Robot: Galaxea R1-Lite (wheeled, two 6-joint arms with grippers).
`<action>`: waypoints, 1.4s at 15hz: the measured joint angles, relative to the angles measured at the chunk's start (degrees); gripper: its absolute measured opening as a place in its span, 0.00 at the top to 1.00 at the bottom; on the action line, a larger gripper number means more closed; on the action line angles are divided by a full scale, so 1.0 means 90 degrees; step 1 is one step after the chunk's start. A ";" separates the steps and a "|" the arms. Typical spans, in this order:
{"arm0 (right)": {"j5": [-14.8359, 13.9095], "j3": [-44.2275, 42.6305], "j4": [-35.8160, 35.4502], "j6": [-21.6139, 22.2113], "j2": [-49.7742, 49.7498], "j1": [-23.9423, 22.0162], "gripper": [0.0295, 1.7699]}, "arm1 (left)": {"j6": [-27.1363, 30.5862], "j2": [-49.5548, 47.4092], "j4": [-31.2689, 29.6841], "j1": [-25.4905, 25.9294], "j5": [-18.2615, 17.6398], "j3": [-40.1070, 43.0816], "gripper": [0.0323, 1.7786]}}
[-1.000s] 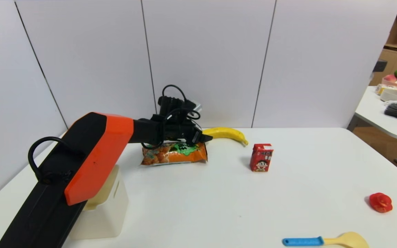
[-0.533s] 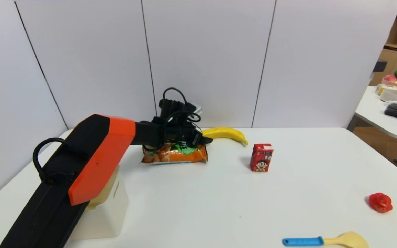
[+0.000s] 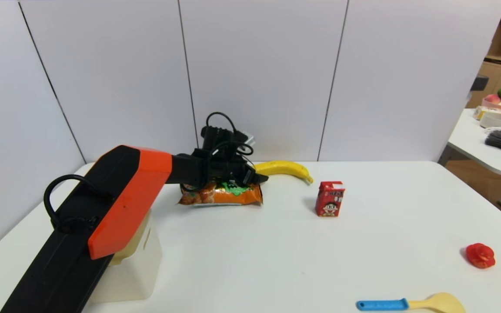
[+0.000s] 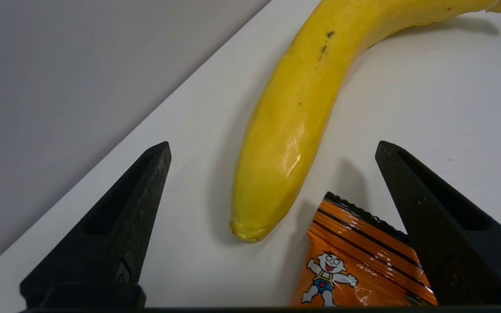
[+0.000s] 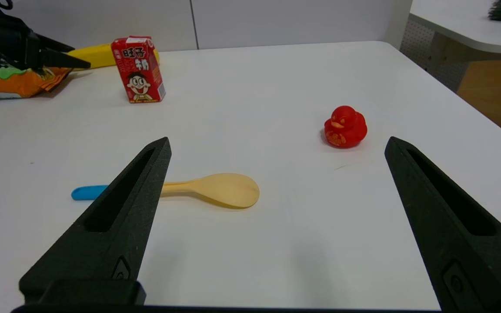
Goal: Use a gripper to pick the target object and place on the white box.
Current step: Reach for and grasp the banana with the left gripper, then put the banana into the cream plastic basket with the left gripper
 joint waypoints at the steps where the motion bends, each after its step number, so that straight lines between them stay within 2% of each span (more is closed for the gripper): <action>1: 0.0000 0.0000 0.0003 -0.0003 0.0000 0.0000 0.04 | 0.0000 0.0000 -0.0003 0.0000 -0.0005 0.0000 0.05; 4: 0.0003 0.0000 0.0003 0.0000 0.0000 0.0000 0.04 | 0.0000 0.0024 -0.0003 -0.0007 -0.0005 0.0000 0.33; 8: 0.0003 0.0000 0.0003 -0.0003 0.0000 0.0000 0.04 | -0.0008 0.0031 -0.0003 -0.0009 -0.0007 0.0000 0.58; 9: 0.0000 0.0000 0.0000 -0.0003 0.0000 0.0000 0.04 | -0.0008 0.0034 0.0003 -0.0009 -0.0018 0.0000 0.71; 10: 0.0000 0.0000 0.0000 -0.0003 0.0000 0.0000 0.04 | -0.0011 0.0037 -0.0003 -0.0007 -0.0007 0.0000 0.73; 21: 0.0000 0.0000 0.0000 0.0000 0.0000 0.0000 0.04 | 0.0060 -0.0297 0.0171 -0.0009 -0.0003 0.0015 0.73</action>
